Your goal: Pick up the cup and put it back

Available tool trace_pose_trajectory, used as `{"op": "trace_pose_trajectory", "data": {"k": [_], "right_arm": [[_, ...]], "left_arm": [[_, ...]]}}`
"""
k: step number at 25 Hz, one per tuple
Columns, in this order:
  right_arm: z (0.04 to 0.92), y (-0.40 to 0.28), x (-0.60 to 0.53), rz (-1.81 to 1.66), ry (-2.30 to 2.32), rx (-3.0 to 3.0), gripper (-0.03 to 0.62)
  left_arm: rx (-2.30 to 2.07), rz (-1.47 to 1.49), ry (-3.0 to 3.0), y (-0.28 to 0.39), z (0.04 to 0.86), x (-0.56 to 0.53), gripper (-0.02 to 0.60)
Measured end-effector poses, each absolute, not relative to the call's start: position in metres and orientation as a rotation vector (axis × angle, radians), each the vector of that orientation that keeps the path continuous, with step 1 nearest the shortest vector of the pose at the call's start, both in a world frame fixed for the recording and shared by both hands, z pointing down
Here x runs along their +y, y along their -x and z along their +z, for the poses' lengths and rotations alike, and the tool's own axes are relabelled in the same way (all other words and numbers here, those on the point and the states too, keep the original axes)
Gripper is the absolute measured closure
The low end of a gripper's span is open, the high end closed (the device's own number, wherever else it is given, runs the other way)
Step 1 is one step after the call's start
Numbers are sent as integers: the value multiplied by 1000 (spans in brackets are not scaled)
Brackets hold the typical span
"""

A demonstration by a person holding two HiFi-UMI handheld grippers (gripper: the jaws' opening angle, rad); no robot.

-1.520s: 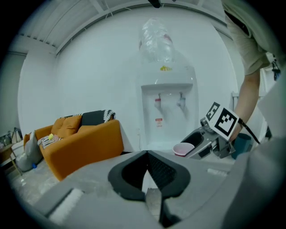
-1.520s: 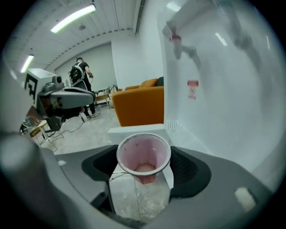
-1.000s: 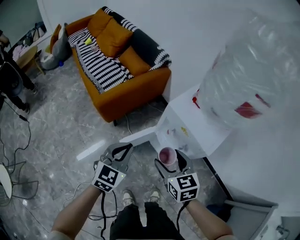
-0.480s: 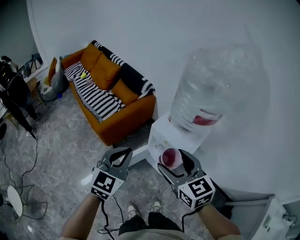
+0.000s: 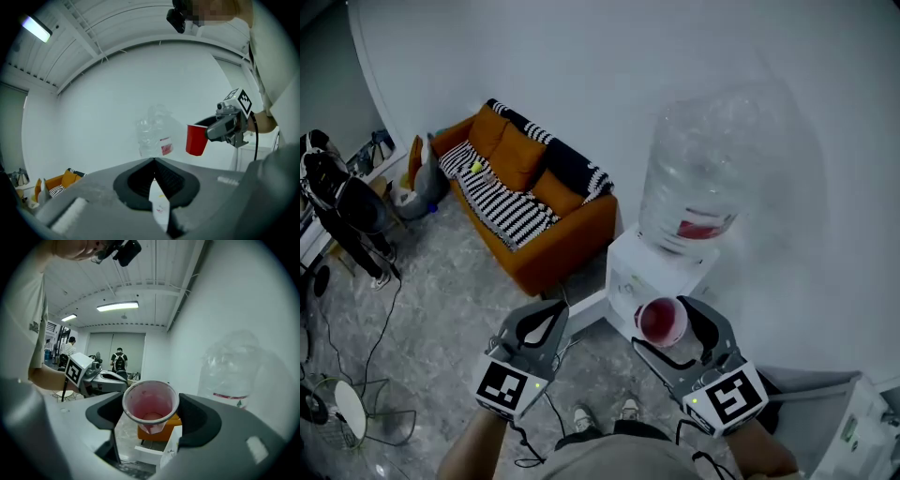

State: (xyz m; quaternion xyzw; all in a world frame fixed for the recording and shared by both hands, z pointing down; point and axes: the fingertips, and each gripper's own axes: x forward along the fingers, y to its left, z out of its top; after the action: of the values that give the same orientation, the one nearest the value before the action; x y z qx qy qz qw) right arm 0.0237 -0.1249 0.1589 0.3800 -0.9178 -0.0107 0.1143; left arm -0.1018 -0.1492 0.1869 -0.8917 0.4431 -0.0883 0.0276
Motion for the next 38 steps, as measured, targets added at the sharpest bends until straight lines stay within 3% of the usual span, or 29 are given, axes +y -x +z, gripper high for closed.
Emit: {"op": "trace_pose_trajectory", "data": {"k": [19, 38], "right_arm": [[217, -51, -106, 210, -1102, -2619, 227], [257, -111, -231, 278, -1277, -2478, 227]], "left_arm": [[1309, -318, 2739, 68, 192, -114, 580], [1358, -332, 2755, 46, 205, -189, 580]]}}
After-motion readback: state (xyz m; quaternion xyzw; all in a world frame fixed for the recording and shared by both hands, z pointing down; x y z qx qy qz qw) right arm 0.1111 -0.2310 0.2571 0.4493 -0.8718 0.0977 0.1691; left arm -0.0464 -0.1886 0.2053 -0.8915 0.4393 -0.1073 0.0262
